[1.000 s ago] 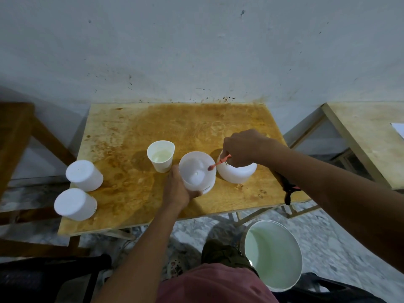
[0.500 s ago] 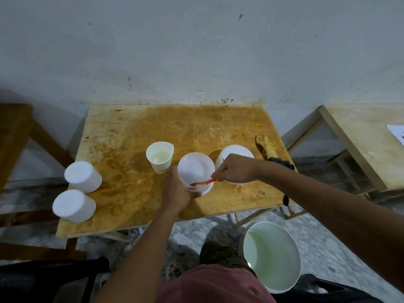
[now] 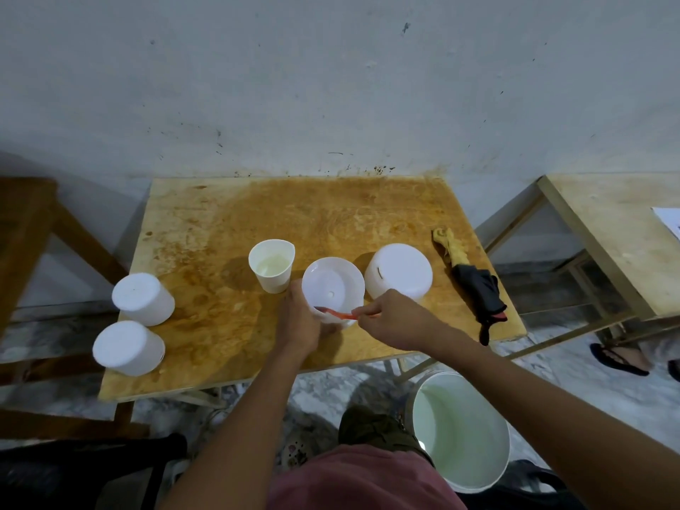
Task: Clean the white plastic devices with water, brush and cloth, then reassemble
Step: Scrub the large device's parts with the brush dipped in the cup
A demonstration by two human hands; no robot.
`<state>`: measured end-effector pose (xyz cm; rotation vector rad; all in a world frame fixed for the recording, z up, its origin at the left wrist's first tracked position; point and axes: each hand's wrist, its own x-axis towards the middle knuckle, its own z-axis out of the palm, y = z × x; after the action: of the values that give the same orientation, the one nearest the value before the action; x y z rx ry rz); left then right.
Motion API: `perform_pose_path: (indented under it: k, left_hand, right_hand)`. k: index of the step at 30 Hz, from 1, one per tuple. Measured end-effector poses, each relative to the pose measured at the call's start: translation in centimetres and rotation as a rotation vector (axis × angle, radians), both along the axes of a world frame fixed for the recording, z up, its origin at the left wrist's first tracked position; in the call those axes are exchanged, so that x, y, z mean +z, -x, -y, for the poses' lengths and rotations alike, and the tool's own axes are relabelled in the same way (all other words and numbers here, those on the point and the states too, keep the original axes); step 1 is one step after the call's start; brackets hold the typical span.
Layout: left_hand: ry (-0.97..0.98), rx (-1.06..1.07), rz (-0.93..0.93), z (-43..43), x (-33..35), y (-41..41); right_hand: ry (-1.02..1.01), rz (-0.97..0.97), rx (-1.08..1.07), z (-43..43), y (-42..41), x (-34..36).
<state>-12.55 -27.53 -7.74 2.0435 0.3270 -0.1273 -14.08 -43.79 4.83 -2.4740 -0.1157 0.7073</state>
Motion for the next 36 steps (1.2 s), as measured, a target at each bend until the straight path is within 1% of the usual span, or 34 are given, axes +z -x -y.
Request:
perform_pose_path:
  k: [2, 5, 7, 8, 10, 11, 12, 13, 14, 15, 17, 18, 19, 22, 23, 24, 26, 27, 28, 32, 36]
  left_hand:
    - [0.007, 0.002, 0.006, 0.2, 0.1, 0.1]
    - [0.052, -0.016, -0.005, -0.3, 0.2, 0.1]
    - [-0.001, -0.064, -0.020, -0.6, 0.0, 0.0]
    - [-0.033, -0.075, -0.009, -0.7, 0.1, 0.1]
    - [-0.042, -0.056, 0.031, -0.7, 0.1, 0.3]
    - [-0.031, -0.051, 0.040, -0.5, 0.2, 0.3]
    - [-0.008, -0.037, 0.035, -0.5, 0.2, 0.3]
    - [0.034, -0.016, 0.023, -0.5, 0.2, 0.3]
    - [0.057, -0.007, 0.010, -0.5, 0.3, 0.3]
    - [0.073, -0.014, -0.005, -0.6, 0.4, 0.2]
    - [0.012, -0.051, -0.021, -0.7, 0.1, 0.1]
    - [-0.021, -0.061, -0.019, -0.8, 0.0, 0.0]
    - [-0.033, -0.066, -0.022, -0.8, -0.1, 0.0]
    - [-0.057, -0.076, -0.003, -0.9, -0.4, -0.1]
    - [-0.063, -0.083, 0.001, -0.9, -0.5, -0.1]
    - [-0.065, -0.087, 0.005, -0.9, -0.6, -0.2]
    - [-0.055, -0.072, 0.020, -0.7, -0.6, -0.2]
    - [-0.041, -0.056, 0.032, -0.6, -0.6, -0.1]
    - [-0.036, -0.045, 0.040, -0.5, -0.6, -0.1]
    - [-0.045, -0.039, 0.070, -0.4, -0.8, -0.2]
    - [-0.074, -0.055, 0.108, -0.5, -1.0, -0.4]
  right_hand:
    - [0.157, 0.053, 0.060, 0.6, -0.6, 0.9]
    - [0.458, 0.145, 0.168, 0.8, -1.6, 2.6]
    - [0.567, 0.209, 0.218, 0.6, -2.1, 3.3]
    - [0.554, 0.189, 0.230, 0.4, -2.3, 3.6]
    - [0.367, 0.055, 0.205, 0.0, -2.6, 3.8]
    - [0.256, -0.001, 0.164, -0.2, -2.6, 3.6]
    - [0.190, -0.034, 0.126, -0.4, -2.6, 3.5]
    - [0.179, -0.039, 0.108, -0.3, -2.6, 3.2]
    - [0.226, -0.018, 0.115, -0.1, -2.6, 3.0]
    - [0.333, 0.039, 0.140, 0.2, -2.7, 2.8]
    - [0.595, 0.190, 0.193, 1.0, -2.9, 2.5]
    - [0.655, 0.229, 0.195, 1.3, -3.2, 2.7]
    - [0.647, 0.217, 0.186, 1.5, -3.5, 3.0]
    - [0.422, 0.026, 0.160, 1.3, -3.8, 4.1]
    - [0.404, 0.024, 0.171, 1.2, -3.7, 4.3]
    - [0.440, 0.063, 0.195, 1.1, -3.8, 4.3]
    - [0.596, 0.210, 0.232, 1.2, -3.8, 4.2]
    - [0.646, 0.265, 0.230, 1.4, -3.8, 4.1]
    - [0.650, 0.294, 0.223, 1.6, -3.8, 4.0]
    - [0.517, 0.221, 0.233, 2.8, -3.2, 3.8]
    - [0.367, 0.178, 0.122, 4.3, -1.7, 0.8]
